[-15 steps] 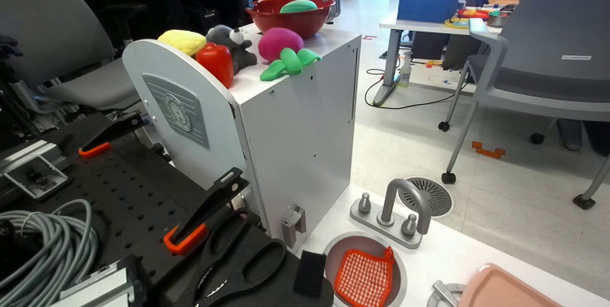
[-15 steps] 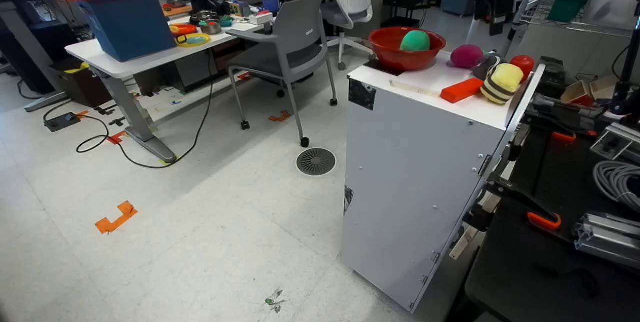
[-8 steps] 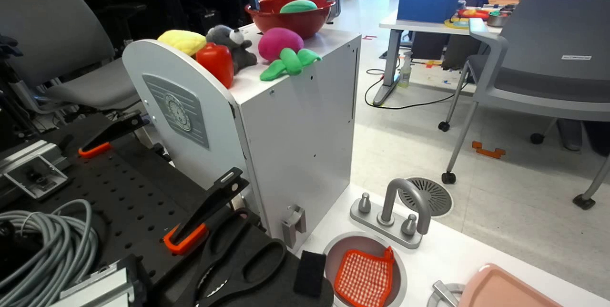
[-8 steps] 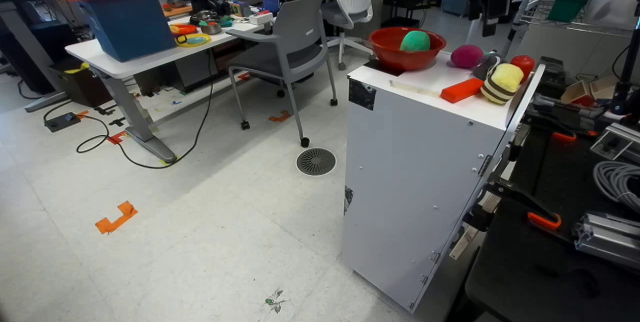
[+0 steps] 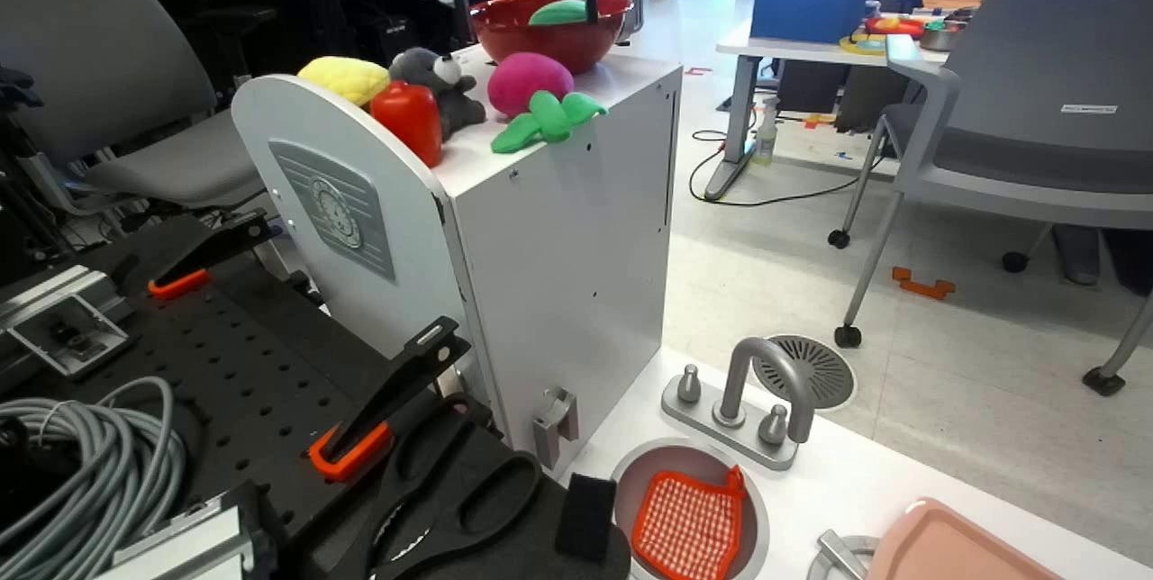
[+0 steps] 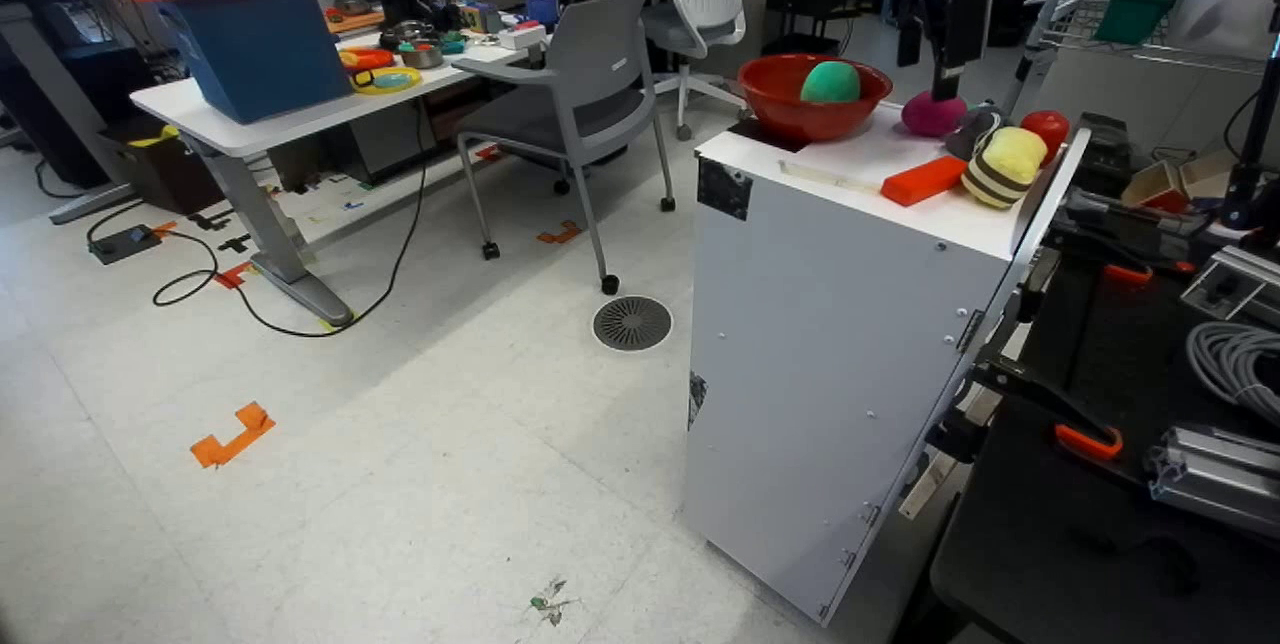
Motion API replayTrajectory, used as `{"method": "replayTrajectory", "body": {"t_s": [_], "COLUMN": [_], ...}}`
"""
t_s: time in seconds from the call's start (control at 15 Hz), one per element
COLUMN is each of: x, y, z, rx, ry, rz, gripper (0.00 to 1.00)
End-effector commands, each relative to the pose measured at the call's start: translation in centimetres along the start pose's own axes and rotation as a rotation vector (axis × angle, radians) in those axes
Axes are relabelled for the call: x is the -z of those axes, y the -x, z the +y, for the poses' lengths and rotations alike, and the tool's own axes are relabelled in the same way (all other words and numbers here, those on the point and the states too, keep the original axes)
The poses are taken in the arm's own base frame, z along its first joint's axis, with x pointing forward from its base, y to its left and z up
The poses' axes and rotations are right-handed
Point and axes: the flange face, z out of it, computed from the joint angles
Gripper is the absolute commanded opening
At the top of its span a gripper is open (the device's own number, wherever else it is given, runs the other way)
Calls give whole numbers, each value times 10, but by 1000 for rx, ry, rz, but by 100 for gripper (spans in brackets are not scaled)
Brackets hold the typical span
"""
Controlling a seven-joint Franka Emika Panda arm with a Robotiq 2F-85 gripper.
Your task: Put the purple object inside the bowl
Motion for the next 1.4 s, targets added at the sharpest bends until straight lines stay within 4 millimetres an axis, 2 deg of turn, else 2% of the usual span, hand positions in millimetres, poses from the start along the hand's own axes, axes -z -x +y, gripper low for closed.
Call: {"method": "replayTrajectory", "body": {"t_s": [0.0,0.53,1.33], "x": [1,4,-17], "y": [-14,-14,3], "z": [-8,-15,-20], "rx": [65,83,64], "ry": [4,22,-28], "rz": [7,-3,-24], "gripper": [100,100,100]}}
